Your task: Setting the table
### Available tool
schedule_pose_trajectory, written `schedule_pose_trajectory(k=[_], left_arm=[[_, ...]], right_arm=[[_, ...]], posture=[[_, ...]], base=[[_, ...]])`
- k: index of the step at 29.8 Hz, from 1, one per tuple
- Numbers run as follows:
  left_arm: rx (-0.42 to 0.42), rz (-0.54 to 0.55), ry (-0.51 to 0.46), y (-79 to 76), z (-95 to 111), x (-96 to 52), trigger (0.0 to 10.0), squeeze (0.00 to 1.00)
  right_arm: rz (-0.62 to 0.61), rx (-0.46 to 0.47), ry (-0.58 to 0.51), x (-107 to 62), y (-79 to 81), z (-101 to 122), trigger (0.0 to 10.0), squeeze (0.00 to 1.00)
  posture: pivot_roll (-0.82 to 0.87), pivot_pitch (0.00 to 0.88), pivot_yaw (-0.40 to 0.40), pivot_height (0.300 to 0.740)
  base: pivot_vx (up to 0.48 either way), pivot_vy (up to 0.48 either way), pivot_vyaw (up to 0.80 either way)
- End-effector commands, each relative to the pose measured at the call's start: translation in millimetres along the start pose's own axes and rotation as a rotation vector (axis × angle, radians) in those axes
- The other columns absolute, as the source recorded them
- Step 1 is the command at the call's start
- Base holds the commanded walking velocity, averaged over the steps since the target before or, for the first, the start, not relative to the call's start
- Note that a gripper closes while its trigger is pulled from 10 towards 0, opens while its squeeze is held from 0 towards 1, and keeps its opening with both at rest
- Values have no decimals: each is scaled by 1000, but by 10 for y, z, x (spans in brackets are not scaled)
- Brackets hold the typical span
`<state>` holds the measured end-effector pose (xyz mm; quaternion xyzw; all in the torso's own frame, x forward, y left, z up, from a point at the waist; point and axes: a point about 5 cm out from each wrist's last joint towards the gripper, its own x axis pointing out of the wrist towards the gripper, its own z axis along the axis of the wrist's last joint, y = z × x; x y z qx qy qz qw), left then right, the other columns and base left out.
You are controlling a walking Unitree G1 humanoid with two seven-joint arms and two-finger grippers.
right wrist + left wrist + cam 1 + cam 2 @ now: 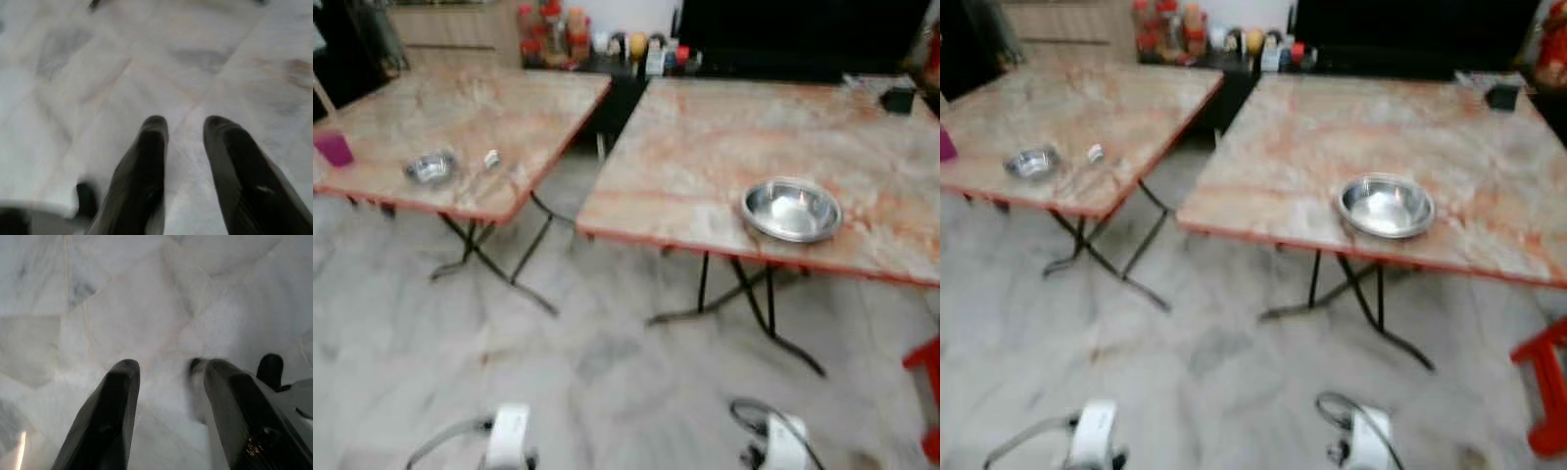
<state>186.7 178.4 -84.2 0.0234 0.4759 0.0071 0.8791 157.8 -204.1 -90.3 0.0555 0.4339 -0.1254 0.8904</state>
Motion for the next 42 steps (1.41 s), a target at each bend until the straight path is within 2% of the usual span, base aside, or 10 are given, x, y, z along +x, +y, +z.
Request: schedule_pose_trajectory(k=[1, 15, 19, 23, 29, 34, 42], left_arm=[[32, 18, 3, 83, 18, -2, 10000, 0], [38, 13, -7, 75, 65, 4, 10000, 0], [41, 12, -7, 75, 62, 4, 10000, 0], [41, 12, -8, 75, 65, 4, 10000, 0], [18, 13, -42, 58, 113, 7, 10000, 0], [36, 13, -38, 60, 110, 7, 10000, 0], [42, 20, -25, 57, 87, 6, 10000, 0]], right_arm=[[24, 5, -19, 12, 111, 47, 10000, 0], [14, 3, -19, 15, 105, 55, 10000, 0], [15, 7, -17, 15, 109, 55, 10000, 0], [14, 1, -23, 15, 109, 59, 10000, 0], [18, -3, -24, 17, 109, 67, 10000, 0], [21, -2, -29, 19, 116, 79, 10000, 0], [31, -13, -22, 18, 125, 68, 10000, 0]], posture=[[-35, 0, 13, 740], [-38, 0, 16, 740], [-32, 0, 13, 740], [-32, 0, 12, 740], [-25, 0, 9, 740], [-24, 0, 15, 740], [-14, 0, 11, 740]], base=[[0, 480, 0], [0, 480, 0], [0, 480, -788], [0, 480, 0], [0, 0, 0], [0, 0, 0], [319, 0, 0]])
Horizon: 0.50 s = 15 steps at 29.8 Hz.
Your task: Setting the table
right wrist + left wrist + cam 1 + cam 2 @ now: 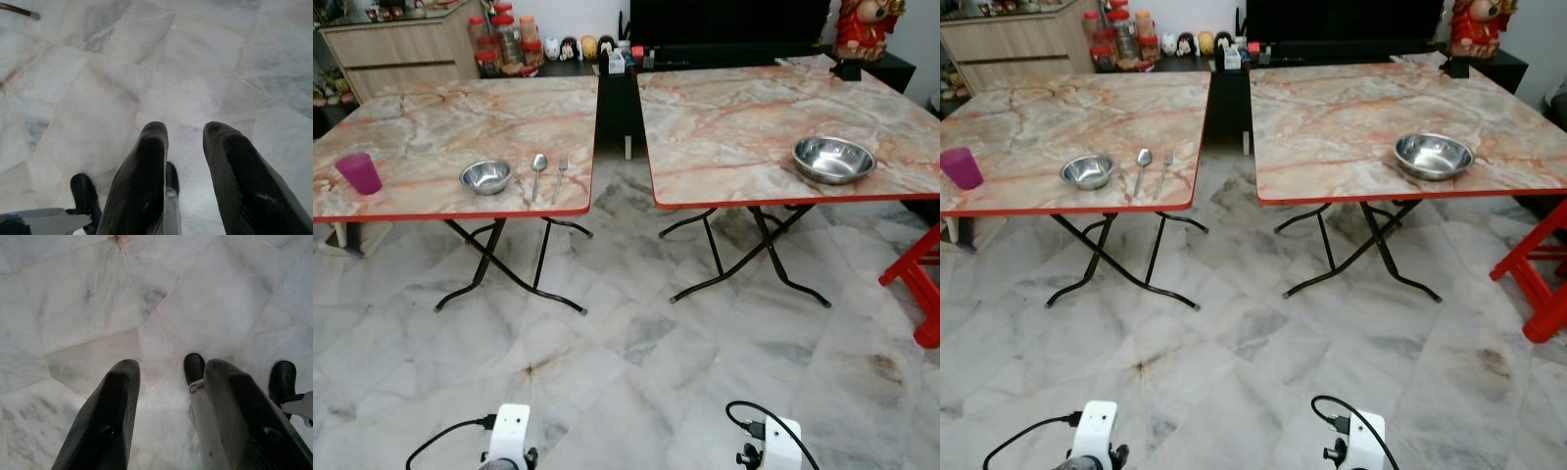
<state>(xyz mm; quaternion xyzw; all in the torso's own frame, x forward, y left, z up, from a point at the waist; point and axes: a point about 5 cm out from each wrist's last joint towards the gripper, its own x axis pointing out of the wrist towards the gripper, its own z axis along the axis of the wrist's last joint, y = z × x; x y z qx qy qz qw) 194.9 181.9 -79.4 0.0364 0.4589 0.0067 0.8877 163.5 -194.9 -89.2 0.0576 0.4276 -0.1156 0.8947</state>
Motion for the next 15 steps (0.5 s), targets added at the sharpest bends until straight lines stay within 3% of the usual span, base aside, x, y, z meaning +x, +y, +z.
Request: schedule_pose_trajectory(k=[1, 15], left_arm=[[20, 7, 13, 19, -7, 1, 10000, 0], [20, 8, 13, 22, -3, 1, 10000, 0]], right_arm=[[10, -9, -9, 10, 21, 37, 10000, 0], [24, -34, -14, 27, 31, 92, 10000, 0]], posture=[[-14, 0, 11, 740], [-19, 0, 5, 740]], base=[[330, 0, 0], [330, 0, 0]])
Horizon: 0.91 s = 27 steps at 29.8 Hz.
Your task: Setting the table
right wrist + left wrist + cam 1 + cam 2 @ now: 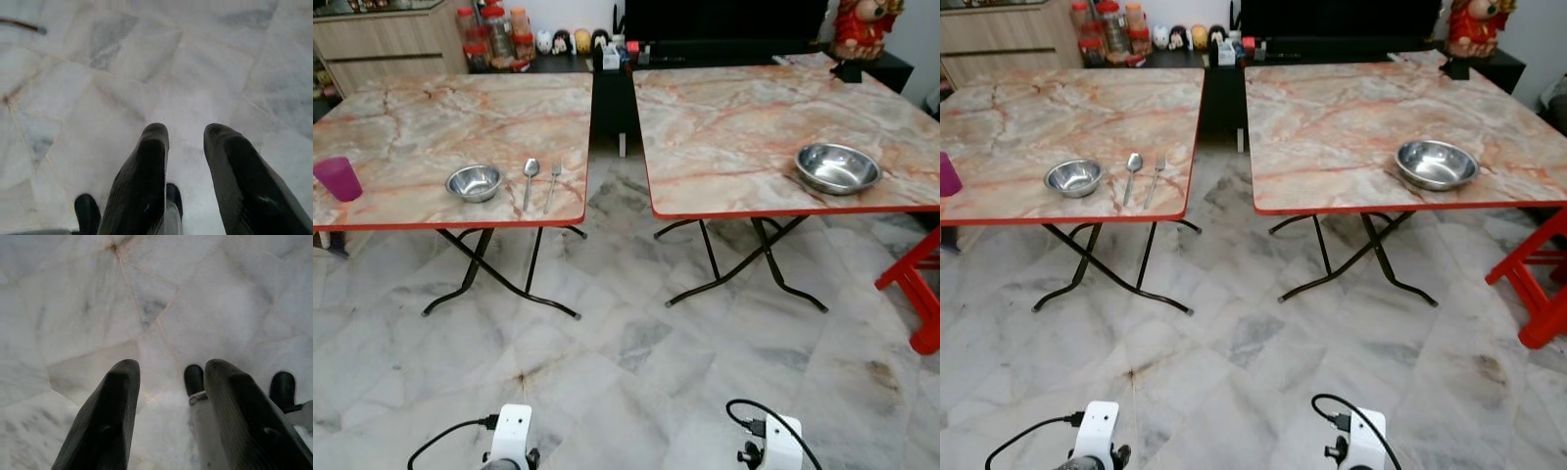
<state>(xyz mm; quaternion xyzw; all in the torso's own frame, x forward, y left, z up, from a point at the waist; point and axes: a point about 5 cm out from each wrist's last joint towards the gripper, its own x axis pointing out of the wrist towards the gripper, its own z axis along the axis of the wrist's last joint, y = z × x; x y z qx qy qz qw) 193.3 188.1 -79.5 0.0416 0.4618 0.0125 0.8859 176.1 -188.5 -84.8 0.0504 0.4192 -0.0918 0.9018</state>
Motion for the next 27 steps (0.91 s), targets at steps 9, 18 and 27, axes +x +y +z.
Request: schedule_pose_trajectory(k=[9, 18, 27], left_arm=[[25, -10, 4, -32, 23, 7, 10000, 0], [36, -12, 2, -23, 30, 7, 10000, 0], [37, -16, 1, -26, 32, 7, 10000, 0]], right_arm=[[-11, -5, 9, -7, -55, -20, 10000, 0], [-8, -4, 14, -12, -45, -39, 10000, 0], [-7, -12, 9, -13, -58, -36, 10000, 0]], posture=[[-24, 0, 11, 740], [-28, 0, 17, 740], [-25, 0, 6, 740]], base=[[330, 0, 0], [330, 0, 0], [331, 0, 0]])
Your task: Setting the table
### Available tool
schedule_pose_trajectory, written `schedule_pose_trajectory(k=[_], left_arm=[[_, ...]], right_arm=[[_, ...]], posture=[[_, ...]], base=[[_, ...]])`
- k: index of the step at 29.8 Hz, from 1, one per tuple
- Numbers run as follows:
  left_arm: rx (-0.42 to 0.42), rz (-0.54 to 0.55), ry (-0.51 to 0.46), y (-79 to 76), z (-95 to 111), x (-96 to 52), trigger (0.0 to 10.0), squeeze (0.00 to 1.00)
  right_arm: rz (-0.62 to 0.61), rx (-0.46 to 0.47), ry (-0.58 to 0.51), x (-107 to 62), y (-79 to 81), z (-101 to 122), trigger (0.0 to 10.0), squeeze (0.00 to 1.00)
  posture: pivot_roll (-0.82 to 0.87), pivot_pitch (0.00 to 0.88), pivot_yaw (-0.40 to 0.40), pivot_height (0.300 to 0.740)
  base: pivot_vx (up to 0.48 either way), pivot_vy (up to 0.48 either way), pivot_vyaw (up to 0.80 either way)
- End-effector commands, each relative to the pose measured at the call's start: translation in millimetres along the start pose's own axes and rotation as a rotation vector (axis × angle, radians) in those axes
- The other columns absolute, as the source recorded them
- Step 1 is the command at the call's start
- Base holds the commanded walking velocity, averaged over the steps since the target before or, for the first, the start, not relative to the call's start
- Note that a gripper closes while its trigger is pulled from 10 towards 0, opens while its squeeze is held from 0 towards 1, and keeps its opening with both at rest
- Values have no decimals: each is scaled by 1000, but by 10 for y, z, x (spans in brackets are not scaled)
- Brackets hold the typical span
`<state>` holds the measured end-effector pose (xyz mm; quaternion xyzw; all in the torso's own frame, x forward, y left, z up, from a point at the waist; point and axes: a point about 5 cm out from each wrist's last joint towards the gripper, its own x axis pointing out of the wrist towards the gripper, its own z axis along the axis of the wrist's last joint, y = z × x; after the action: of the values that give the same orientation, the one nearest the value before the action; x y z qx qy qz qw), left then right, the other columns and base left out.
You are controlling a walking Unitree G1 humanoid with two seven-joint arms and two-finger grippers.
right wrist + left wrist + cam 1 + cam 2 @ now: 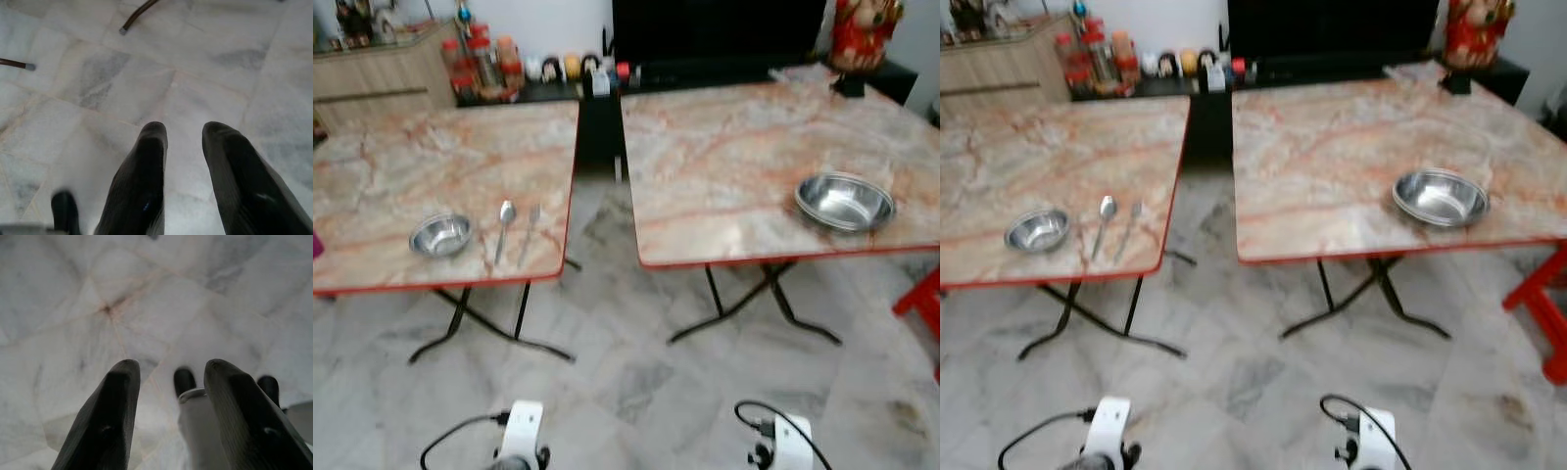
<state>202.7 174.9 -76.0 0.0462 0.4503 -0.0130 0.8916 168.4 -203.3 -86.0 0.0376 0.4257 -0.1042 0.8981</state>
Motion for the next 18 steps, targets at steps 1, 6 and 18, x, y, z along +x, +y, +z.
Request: schedule_pose_trajectory(k=[1, 6, 18], left_arm=[[1, 25, 29, 96, -76, -16, 10000, 0], [-10, 27, 30, 89, -92, -18, 10000, 0], [-11, 24, 22, 84, -97, -20, 10000, 0]], right_arm=[[25, 3, -3, 4, 97, 7, 10000, 0], [18, 8, 0, -1, 78, -9, 10000, 0], [-17, 43, 11, -30, 3, -96, 10000, 0]], posture=[[-25, 0, 3, 740], [-37, 0, 1, 740], [-74, 0, 24, 740]], base=[[330, 0, 0], [327, 0, 0], [26, 0, 0]])
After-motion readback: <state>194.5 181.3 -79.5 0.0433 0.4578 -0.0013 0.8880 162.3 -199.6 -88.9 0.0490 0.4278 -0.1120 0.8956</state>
